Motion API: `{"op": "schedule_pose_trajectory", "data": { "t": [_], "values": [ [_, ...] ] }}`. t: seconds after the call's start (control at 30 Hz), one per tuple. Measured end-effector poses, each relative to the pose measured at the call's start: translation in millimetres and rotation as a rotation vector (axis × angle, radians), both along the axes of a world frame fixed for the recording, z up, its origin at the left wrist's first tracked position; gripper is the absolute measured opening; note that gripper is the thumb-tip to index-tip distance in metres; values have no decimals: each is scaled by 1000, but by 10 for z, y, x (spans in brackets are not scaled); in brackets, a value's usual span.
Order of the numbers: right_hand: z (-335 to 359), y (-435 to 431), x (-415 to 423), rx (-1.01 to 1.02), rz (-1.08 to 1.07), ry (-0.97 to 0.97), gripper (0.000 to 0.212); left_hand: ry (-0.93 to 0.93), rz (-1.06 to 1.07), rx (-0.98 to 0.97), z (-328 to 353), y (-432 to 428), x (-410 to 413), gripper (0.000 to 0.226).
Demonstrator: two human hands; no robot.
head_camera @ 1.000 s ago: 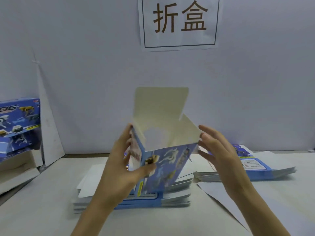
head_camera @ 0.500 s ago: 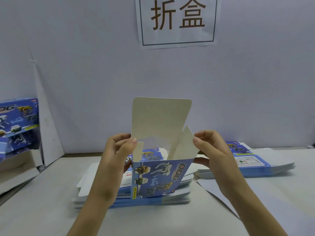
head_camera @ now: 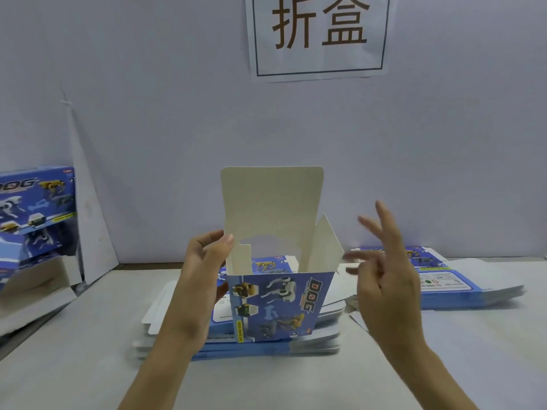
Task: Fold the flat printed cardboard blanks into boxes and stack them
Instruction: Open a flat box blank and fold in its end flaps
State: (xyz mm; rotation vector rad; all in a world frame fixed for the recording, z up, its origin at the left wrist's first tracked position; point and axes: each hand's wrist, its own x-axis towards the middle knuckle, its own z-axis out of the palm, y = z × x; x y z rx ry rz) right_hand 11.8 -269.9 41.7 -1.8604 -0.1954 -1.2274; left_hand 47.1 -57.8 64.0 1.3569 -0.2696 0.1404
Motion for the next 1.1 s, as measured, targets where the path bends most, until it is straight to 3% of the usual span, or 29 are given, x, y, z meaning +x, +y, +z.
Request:
{"op": "schedule_pose_trajectory", "data": {
  "t": [0.1, 0.17, 0.33, 0.47, 0.57, 0.63, 0.77, 0.83, 0.97, 1.1],
  "values": [
    [41, -119, -22, -420, -131, -155, 67, -4, -12, 32, -4, -3, -6, 48],
    [60, -186, -5, -481, -159, -148, 55, -4, -11, 35, -12, 7, 4, 50],
    [-86, -207, 59, -363, -129, -61, 52, 4, -1, 23, -34, 7, 21, 51],
    [-139, -138, 81, -309, 32, 170, 61, 8, 23, 40, -49, -39, -1, 51],
    [6, -175, -1, -143, 130, 294, 44, 1, 28, 21, -42, -62, -22, 38],
    [120, -200, -60, -23, 180, 302, 36, -13, 13, 15, -19, -90, -63, 46],
    [175, -125, -91, 37, 53, 239, 14, -18, -38, -6, -23, -188, -149, 76],
    [132, -81, -77, 68, -4, 232, 10, 26, -31, 13, -47, -243, -166, 81],
    [96, -66, -67, 108, -65, 274, 11, 122, -77, 31, -34, -197, -118, 80],
    [123, -44, -93, 47, -133, 252, 11, 155, -223, 14, -56, -6, 15, 60]
  ]
}}
